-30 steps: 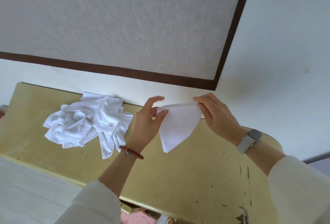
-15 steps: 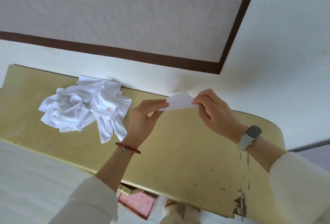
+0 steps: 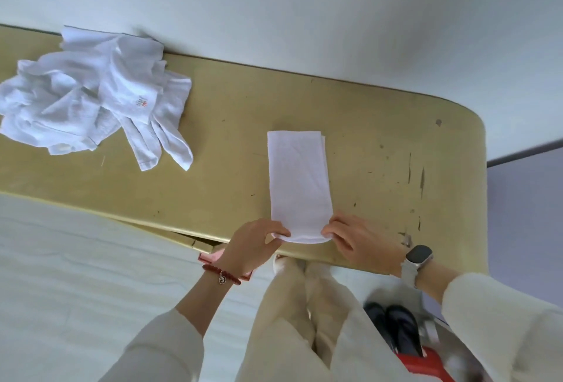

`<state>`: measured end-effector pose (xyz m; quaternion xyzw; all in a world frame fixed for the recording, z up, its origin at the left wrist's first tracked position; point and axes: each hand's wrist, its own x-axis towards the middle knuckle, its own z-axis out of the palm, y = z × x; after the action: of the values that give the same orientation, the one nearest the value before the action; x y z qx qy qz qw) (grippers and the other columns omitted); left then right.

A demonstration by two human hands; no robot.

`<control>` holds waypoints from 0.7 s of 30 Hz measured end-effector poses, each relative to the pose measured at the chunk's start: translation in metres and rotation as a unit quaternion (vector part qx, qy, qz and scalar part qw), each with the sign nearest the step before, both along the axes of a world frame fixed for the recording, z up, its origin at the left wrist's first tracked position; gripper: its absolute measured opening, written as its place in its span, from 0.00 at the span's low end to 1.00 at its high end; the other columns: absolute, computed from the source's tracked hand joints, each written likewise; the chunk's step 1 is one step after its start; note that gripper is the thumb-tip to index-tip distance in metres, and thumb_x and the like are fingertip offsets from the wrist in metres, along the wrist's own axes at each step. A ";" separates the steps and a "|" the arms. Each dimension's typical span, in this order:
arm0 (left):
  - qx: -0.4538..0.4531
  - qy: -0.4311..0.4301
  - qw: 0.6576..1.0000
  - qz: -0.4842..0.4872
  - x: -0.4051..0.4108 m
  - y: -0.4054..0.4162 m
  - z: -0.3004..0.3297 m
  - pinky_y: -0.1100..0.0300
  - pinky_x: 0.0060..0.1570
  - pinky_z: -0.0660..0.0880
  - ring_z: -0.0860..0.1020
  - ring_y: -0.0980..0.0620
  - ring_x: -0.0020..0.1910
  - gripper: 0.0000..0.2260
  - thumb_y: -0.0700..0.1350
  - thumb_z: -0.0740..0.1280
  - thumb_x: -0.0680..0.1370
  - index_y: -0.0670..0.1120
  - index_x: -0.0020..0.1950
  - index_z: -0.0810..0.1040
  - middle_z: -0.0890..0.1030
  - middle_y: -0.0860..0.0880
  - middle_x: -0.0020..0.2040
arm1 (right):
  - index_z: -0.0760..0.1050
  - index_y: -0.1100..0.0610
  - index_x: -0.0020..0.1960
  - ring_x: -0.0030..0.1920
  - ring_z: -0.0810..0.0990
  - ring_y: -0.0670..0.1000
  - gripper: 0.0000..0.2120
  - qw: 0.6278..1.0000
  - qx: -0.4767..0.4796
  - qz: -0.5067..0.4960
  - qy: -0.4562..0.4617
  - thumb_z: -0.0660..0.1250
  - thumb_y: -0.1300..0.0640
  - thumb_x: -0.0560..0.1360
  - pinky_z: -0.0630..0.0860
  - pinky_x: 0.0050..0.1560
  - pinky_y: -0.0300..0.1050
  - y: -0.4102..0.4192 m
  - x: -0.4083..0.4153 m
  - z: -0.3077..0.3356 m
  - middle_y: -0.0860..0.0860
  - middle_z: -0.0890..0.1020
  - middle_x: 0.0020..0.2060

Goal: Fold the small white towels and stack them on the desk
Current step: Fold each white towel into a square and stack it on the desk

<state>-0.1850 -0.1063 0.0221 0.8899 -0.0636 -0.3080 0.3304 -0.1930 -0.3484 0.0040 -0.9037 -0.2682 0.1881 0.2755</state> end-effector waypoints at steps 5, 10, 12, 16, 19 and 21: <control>0.033 0.020 0.993 -0.114 0.013 -0.001 -0.001 0.64 0.61 0.63 0.69 0.62 0.58 0.12 0.55 0.68 0.73 0.54 0.54 0.79 0.77 0.60 0.55 | 0.77 0.56 0.53 0.40 0.75 0.49 0.11 0.995 -0.002 -0.079 0.062 0.58 0.55 0.77 0.73 0.43 0.44 0.005 0.014 0.005 0.48 0.78 0.43; 0.041 -0.114 0.992 0.041 0.047 -0.017 -0.012 0.63 0.60 0.61 0.70 0.52 0.61 0.12 0.48 0.64 0.77 0.49 0.59 0.77 0.76 0.52 0.59 | 0.76 0.62 0.52 0.37 0.77 0.51 0.10 0.942 0.048 -0.329 0.052 0.58 0.60 0.78 0.74 0.42 0.48 0.029 0.079 0.003 0.54 0.81 0.42; 0.062 -0.161 0.982 0.078 0.060 -0.021 -0.022 0.57 0.61 0.62 0.68 0.47 0.64 0.15 0.45 0.64 0.77 0.47 0.64 0.74 0.72 0.49 0.64 | 0.76 0.61 0.51 0.40 0.78 0.55 0.10 0.918 0.050 -0.388 0.060 0.57 0.58 0.78 0.76 0.45 0.52 0.037 0.106 -0.001 0.56 0.81 0.41; 0.098 -0.185 0.975 0.077 0.082 -0.027 -0.035 0.52 0.64 0.61 0.60 0.48 0.70 0.23 0.48 0.64 0.77 0.49 0.71 0.64 0.62 0.50 0.72 | 0.74 0.57 0.54 0.41 0.75 0.50 0.11 0.891 0.022 -0.449 0.067 0.58 0.52 0.77 0.71 0.41 0.44 0.046 0.141 -0.014 0.48 0.77 0.40; 0.105 -0.194 0.972 0.084 0.101 -0.027 -0.042 0.51 0.65 0.59 0.57 0.47 0.71 0.25 0.47 0.63 0.77 0.49 0.73 0.60 0.59 0.50 0.74 | 0.72 0.56 0.56 0.41 0.74 0.49 0.12 0.894 0.017 -0.445 0.057 0.59 0.52 0.77 0.68 0.40 0.43 0.049 0.151 -0.024 0.46 0.74 0.40; 0.090 -0.197 0.971 0.100 0.115 -0.026 -0.044 0.53 0.65 0.59 0.58 0.48 0.70 0.25 0.45 0.62 0.78 0.49 0.73 0.60 0.61 0.51 0.73 | 0.72 0.55 0.57 0.41 0.73 0.49 0.11 0.907 -0.001 -0.420 0.041 0.58 0.53 0.77 0.68 0.39 0.43 0.051 0.153 -0.029 0.46 0.73 0.41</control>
<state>-0.0705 -0.1322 -0.0223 0.9610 -0.0096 -0.0963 0.2589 -0.0401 -0.2976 -0.0248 -0.9247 0.1478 0.0919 0.3386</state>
